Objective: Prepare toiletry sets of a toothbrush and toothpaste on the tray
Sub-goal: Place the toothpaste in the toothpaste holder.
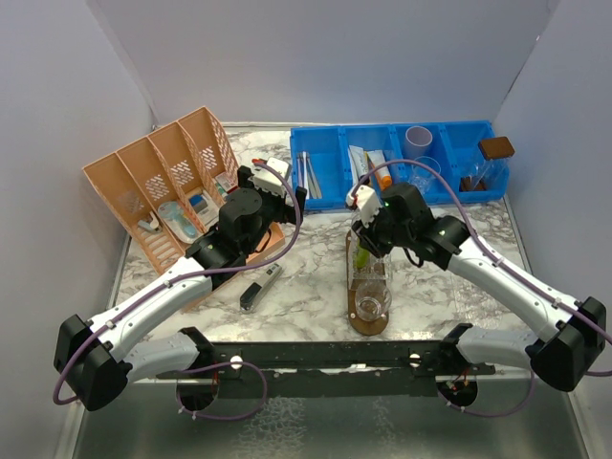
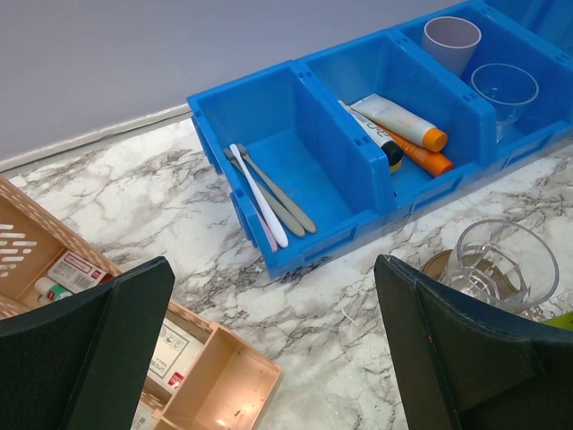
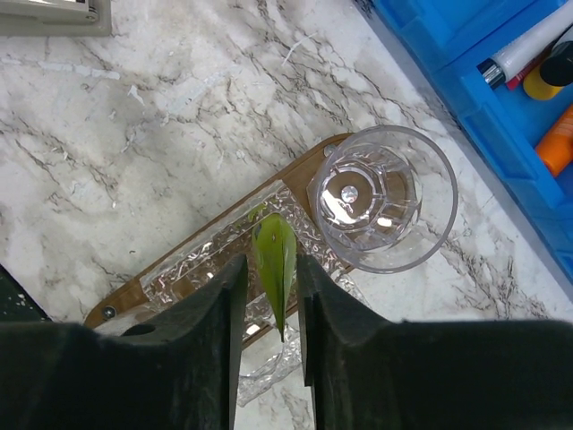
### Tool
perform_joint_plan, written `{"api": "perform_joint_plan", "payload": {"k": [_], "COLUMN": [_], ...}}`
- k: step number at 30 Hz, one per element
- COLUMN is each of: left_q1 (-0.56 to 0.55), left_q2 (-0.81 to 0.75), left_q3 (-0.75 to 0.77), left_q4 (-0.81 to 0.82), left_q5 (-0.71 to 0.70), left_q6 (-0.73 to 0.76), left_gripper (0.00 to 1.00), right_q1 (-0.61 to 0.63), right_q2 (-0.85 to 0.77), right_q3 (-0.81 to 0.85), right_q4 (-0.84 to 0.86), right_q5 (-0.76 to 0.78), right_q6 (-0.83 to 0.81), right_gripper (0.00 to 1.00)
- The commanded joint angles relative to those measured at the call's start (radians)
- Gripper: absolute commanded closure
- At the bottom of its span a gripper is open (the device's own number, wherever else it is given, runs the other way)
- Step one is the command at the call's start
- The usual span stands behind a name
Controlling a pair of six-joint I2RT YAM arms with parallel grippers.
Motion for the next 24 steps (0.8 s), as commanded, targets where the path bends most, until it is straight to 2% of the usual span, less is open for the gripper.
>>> {"api": "perform_joint_plan", "payload": {"k": [1, 4, 9, 13, 15, 18, 24], "left_q1": [0.005, 0.005, 0.005, 0.005, 0.007, 0.009, 0.019], "left_q2": [-0.008, -0.01, -0.007, -0.003, -0.001, 0.001, -0.013], "left_q3": [0.036, 0.036, 0.036, 0.038, 0.038, 0.039, 0.044], "left_q4": [0.014, 0.014, 0.016, 0.013, 0.012, 0.01, 0.005], "left_q5": [0.022, 0.021, 0.019, 0.018, 0.011, 0.004, 0.018], "left_q6": [-0.016, -0.017, -0.019, -0.019, -0.016, -0.012, -0.022], "left_gripper": [0.01, 0.01, 0.01, 0.01, 0.01, 0.01, 0.01], "right_q1": [0.005, 0.005, 0.005, 0.0, -0.021, -0.092, -0.255], "right_q2": [-0.047, -0.082, -0.104, -0.007, 0.068, 0.183, 0.396], "right_q3": [0.08, 0.124, 0.176, 0.219, 0.258, 0.329, 0.429], "right_q4": [-0.019, -0.002, 0.087, 0.122, 0.123, 0.117, 0.19], "right_q5": [0.004, 0.043, 0.241, 0.454, 0.495, 0.472, 0.227], "right_q6": [0.022, 0.064, 0.161, 0.218, 0.241, 0.291, 0.346], "right_gripper": [0.69, 0.65, 0.59, 0.55, 0.55, 0.55, 0.58]}}
